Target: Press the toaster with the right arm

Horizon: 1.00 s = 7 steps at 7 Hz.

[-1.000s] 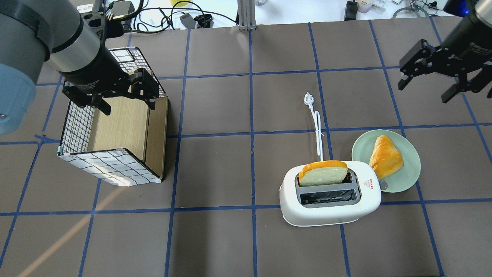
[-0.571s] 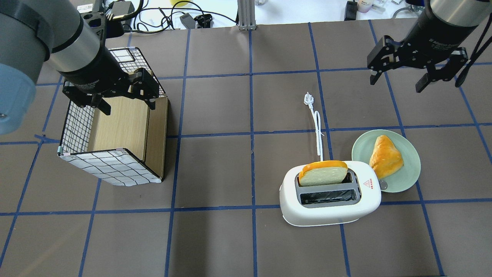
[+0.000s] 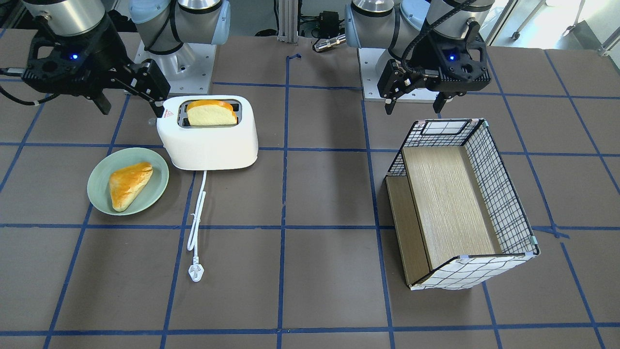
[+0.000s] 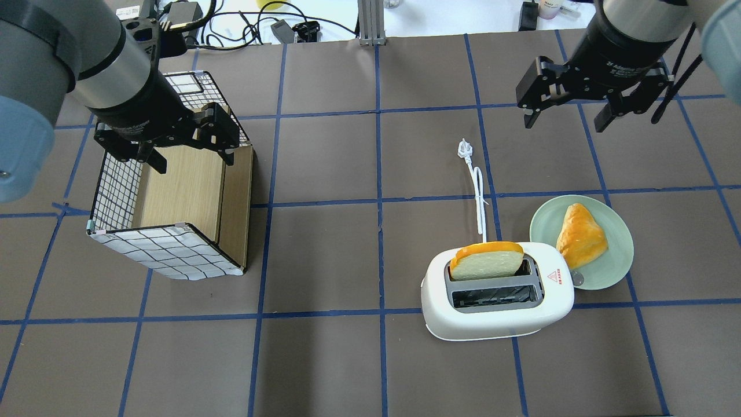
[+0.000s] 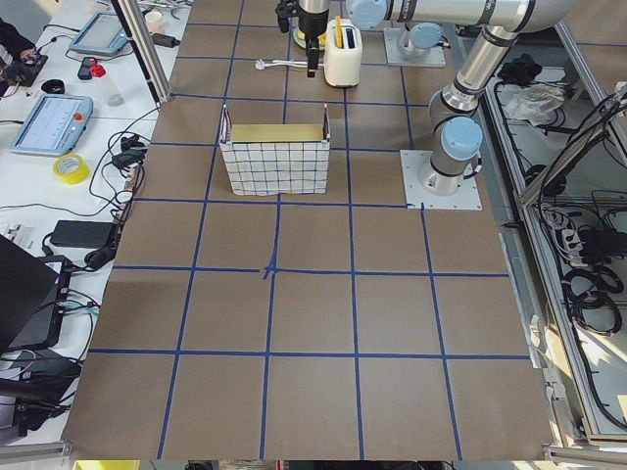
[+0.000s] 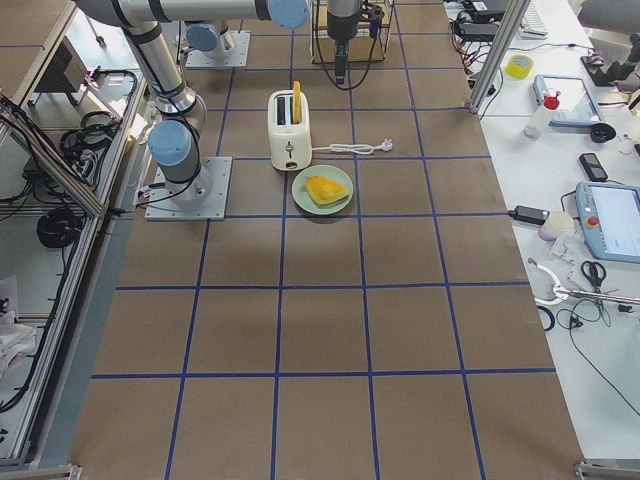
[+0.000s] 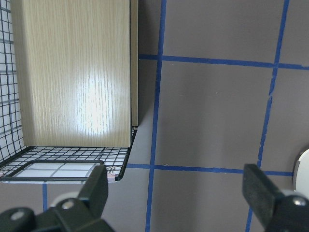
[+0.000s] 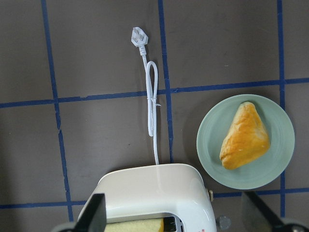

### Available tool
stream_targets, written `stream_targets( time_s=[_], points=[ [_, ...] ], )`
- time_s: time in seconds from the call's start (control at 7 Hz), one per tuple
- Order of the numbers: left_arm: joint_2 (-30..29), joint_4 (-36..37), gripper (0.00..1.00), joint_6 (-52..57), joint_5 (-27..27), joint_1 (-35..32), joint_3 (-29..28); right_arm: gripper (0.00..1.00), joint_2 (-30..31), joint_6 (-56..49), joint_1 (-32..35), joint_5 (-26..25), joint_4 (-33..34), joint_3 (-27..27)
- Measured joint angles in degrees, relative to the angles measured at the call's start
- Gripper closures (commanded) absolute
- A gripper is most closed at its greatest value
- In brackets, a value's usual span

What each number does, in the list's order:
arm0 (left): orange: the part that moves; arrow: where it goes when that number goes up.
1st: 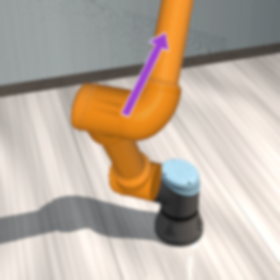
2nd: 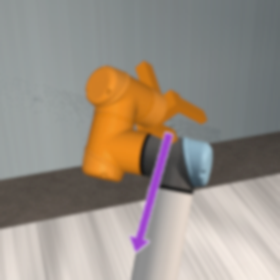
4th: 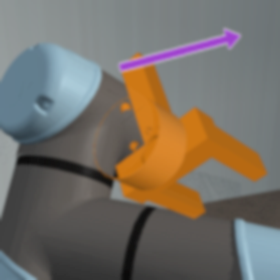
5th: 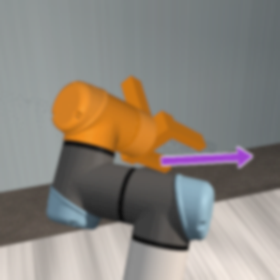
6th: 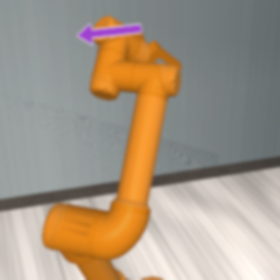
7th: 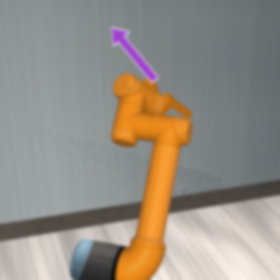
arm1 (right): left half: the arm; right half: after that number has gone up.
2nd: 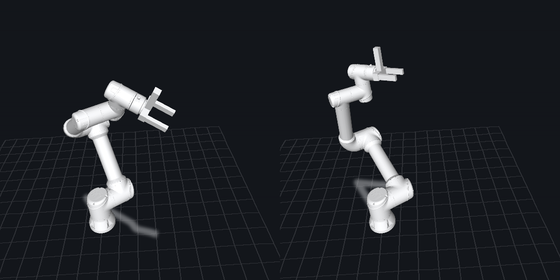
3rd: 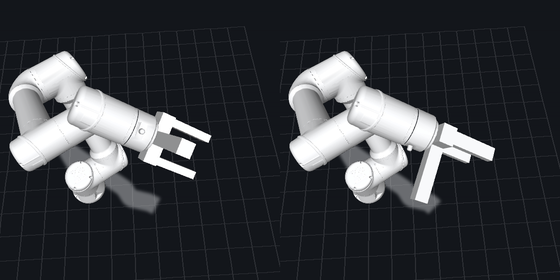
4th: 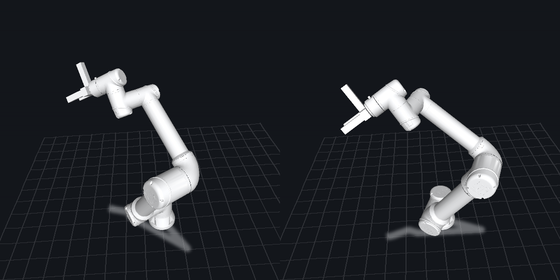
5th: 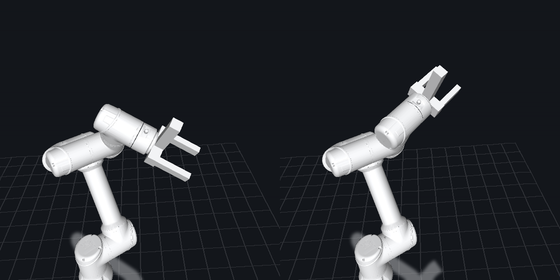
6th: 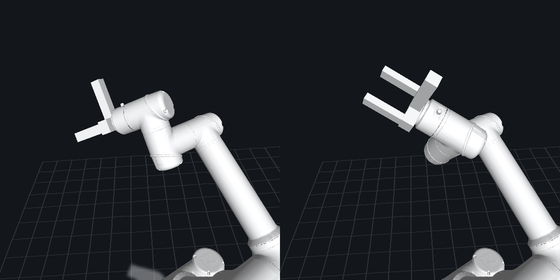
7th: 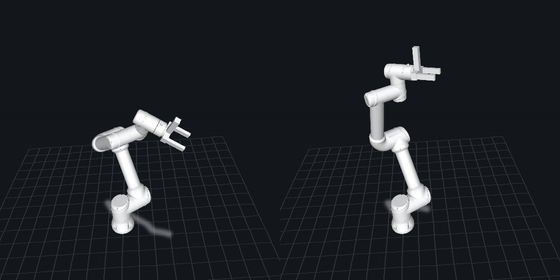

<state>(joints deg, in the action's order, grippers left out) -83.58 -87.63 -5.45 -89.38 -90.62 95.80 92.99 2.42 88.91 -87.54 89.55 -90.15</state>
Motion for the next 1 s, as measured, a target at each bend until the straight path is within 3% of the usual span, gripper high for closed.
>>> stream_targets(
  time_s=[1.0],
  points=[
    [0.0,0.0,0.0,0.0,0.02,0.0,-0.05,0.0,1.31,-0.14,2.05,-1.82,-0.5,-0.78]
  ],
)
